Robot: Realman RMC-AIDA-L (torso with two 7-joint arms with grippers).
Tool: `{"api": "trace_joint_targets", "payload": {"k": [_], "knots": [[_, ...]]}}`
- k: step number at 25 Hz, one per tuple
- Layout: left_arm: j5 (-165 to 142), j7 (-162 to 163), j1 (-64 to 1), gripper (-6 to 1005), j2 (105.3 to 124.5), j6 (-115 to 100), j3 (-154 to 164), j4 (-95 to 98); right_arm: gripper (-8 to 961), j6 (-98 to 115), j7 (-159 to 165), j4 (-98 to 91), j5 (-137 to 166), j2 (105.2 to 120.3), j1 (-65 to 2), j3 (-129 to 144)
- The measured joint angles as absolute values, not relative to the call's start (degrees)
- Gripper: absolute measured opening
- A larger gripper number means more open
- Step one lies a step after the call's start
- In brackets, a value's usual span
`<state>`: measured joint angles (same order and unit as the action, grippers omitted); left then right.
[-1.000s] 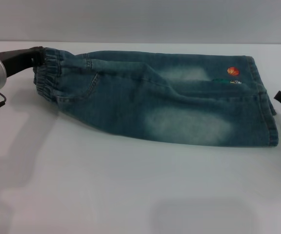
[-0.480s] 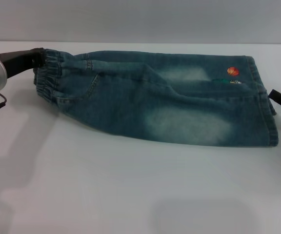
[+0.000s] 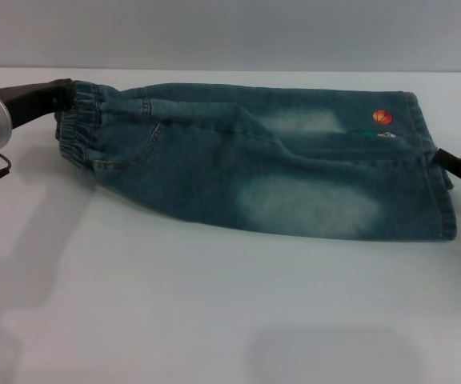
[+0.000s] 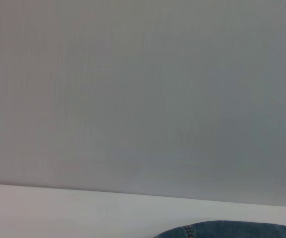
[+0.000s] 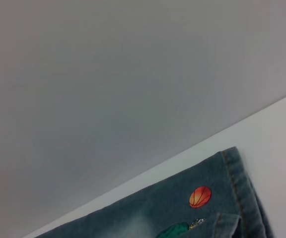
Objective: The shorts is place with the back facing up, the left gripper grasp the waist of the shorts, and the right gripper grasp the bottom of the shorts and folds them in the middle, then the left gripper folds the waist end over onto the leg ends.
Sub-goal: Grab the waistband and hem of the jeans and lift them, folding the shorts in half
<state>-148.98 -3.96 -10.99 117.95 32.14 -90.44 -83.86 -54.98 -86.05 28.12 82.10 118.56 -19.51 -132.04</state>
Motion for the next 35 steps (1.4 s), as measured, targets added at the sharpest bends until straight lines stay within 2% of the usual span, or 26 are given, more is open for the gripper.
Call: {"api": "trace_joint_targets", "payload": {"k": [35], "knots": [[-149.0,-4.0,-10.9,38,117.86,32.2,-90.4,-84.0,520,-53.5,-86.0,27.1,82.8,118.84,-20.5,-130.2]]}}
